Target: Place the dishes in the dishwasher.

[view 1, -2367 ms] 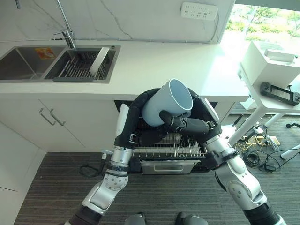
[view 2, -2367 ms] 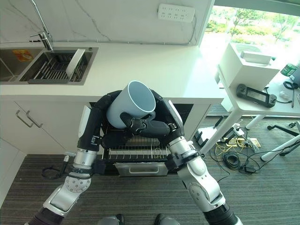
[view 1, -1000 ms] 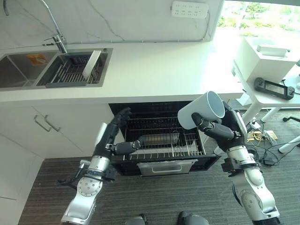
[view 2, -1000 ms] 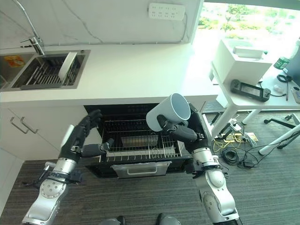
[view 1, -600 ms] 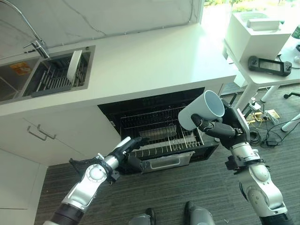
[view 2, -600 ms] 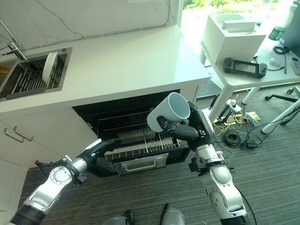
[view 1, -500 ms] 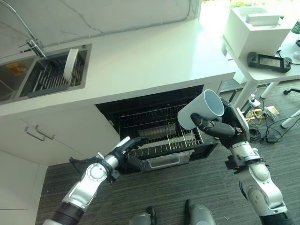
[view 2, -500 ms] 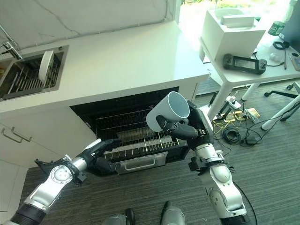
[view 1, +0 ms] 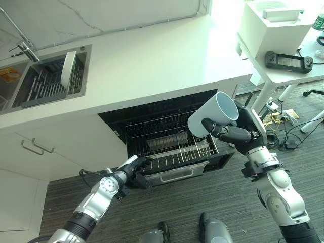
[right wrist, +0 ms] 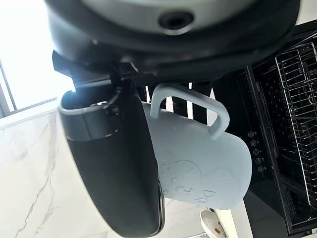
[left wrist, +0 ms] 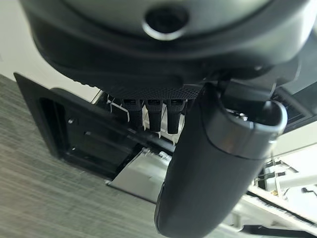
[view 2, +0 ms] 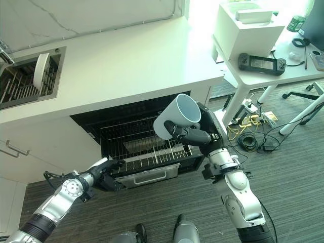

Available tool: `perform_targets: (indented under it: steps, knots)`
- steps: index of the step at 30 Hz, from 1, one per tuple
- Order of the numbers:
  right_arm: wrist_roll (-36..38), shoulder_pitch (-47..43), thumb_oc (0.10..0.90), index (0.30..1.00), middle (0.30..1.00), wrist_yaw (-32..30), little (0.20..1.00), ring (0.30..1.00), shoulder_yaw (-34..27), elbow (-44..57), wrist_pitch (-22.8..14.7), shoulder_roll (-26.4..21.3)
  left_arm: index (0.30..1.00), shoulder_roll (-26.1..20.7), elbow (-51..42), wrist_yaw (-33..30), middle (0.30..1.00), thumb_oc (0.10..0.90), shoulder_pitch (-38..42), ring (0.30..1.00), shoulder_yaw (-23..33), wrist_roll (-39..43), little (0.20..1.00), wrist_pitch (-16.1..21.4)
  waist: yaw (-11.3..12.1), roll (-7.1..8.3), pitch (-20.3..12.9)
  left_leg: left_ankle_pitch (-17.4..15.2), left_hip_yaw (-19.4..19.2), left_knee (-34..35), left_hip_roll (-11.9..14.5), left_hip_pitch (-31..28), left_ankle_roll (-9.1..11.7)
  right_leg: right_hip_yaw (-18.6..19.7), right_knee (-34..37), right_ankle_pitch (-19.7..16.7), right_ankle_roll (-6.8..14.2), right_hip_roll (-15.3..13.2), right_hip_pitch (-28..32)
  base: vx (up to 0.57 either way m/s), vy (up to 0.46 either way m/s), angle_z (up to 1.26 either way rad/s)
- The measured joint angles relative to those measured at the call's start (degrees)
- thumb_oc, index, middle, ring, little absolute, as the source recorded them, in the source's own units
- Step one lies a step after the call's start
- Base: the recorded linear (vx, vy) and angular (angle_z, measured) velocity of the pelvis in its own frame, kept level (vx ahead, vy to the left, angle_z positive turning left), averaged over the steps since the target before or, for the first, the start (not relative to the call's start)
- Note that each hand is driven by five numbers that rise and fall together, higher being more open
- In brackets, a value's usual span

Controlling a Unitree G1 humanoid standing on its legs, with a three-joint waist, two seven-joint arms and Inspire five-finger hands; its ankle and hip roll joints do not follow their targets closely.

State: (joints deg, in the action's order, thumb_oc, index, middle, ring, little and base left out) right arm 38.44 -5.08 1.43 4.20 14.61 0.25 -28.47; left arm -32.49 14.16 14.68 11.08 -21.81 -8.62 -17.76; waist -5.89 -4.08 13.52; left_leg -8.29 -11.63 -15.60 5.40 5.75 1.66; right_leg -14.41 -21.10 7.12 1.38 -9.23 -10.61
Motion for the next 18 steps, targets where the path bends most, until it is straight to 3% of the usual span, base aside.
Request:
perform_targets:
  steps: [4,7,11,18]
  knots:
    - [0.0,0.0,0.400,0.300,0.300,0.2,0.300,0.300,0.1,0.0,0.9,0.0,0.900,0.3,3.1,5.8,0.900,0.800,3.3,0.900,-3.1,-6.4,0.900,-0.3,-0.2,0.11,0.1,0.0,-0.4,0.7,0.0,-1.4,0.0,0.3,0.5,0.0,0.0,0.1,1.1,0.01,-0.003,-0.05]
    - [0.0,0.0,0.400,0.300,0.300,1.1,0.300,0.300,0.1,0.0,1.4,0.0,0.900,-0.6,3.6,15.5,0.900,0.800,6.0,0.900,-4.5,-13.1,0.900,0.1,-0.9,0.13,0.1,-0.1,-1.0,0.9,0.0,-1.8,-0.1,0.9,0.9,-0.1,0.2,0.2,1.2,0.00,0.007,-0.08]
    - [0.0,-0.1,0.400,0.300,0.300,1.3,0.300,0.300,2.9,0.0,1.4,0.0,0.900,-1.0,5.7,24.5,0.900,0.800,10.5,0.900,-6.5,-13.9,0.900,-3.0,-2.2,0.07,0.0,-0.3,-1.5,0.9,-0.1,-2.0,-0.2,1.4,0.9,-0.3,0.5,0.2,1.2,-0.01,0.018,-0.05]
    - [0.0,-0.7,0.400,0.300,0.300,2.6,0.300,0.300,3.5,0.0,2.7,-0.1,0.900,-1.4,5.9,34.0,0.900,0.800,11.5,0.900,-6.1,-12.4,0.900,-6.9,-3.5,-0.24,-0.1,-0.5,-3.0,1.8,-0.7,-3.2,-0.5,2.8,1.3,-0.5,0.8,0.1,1.3,0.01,0.075,-0.10]
